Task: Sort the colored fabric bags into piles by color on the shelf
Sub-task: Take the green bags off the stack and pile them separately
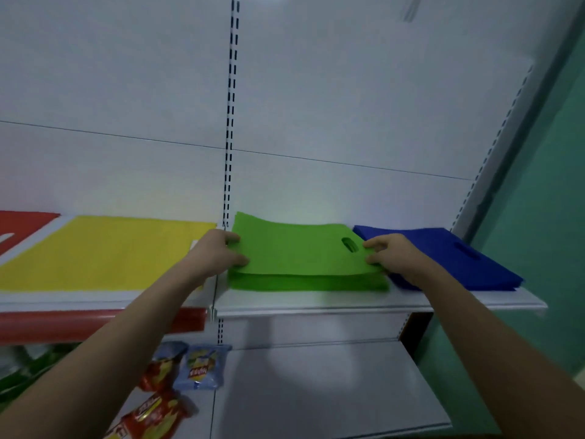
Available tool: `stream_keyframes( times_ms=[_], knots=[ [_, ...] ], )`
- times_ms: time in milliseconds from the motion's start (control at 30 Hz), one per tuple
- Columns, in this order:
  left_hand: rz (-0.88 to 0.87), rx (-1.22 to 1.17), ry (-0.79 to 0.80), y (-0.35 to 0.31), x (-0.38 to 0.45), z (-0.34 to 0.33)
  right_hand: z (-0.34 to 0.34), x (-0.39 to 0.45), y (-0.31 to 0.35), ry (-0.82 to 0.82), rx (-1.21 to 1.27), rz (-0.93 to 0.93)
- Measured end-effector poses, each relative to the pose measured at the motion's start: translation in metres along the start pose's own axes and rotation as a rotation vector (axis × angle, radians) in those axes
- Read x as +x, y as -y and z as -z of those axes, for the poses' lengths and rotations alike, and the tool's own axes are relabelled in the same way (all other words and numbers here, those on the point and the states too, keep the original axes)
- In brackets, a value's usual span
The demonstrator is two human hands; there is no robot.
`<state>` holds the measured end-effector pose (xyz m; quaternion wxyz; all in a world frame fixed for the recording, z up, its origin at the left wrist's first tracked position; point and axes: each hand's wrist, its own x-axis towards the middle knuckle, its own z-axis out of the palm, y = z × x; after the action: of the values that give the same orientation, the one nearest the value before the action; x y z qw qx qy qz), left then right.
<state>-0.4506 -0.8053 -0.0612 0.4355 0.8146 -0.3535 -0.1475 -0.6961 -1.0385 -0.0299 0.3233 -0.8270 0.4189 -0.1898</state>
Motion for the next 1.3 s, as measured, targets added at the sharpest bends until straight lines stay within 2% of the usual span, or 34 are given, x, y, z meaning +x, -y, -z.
stream_keyframes(
  times_ms=[200, 367, 467, 567, 767, 933, 1100, 1300],
  knots=[
    [0.085, 0.262, 0.063, -0.002, 0.009, -0.014, 0.0, 0.029, -0.015, 0.159, -0.352, 0.036],
    [0.103, 0.424, 0.038, -0.003, 0.014, -0.022, 0.006, 0.043, -0.021, 0.205, -0.44, 0.097],
    [0.119, 0.577, 0.013, -0.008, 0.014, -0.025, 0.009, 0.056, -0.013, 0.151, -0.395, 0.173],
    [0.141, 0.61, -0.042, -0.006, 0.015, -0.023, 0.006, 0.056, 0.006, 0.138, -0.298, 0.248],
    [0.19, 0.66, -0.202, -0.022, -0.014, -0.026, -0.045, 0.032, 0.055, 0.342, -0.141, 0.429],
    [0.287, 0.641, -0.353, -0.026, -0.059, 0.004, -0.096, -0.008, 0.104, 0.519, -0.029, 0.627],
    [0.448, 0.679, -0.424, -0.02, -0.137, 0.05, -0.138, -0.066, 0.148, 0.788, 0.043, 0.832],
    [0.611, 0.711, -0.603, 0.0, -0.246, 0.096, -0.181, -0.15, 0.198, 0.898, 0.048, 1.039]
  ],
)
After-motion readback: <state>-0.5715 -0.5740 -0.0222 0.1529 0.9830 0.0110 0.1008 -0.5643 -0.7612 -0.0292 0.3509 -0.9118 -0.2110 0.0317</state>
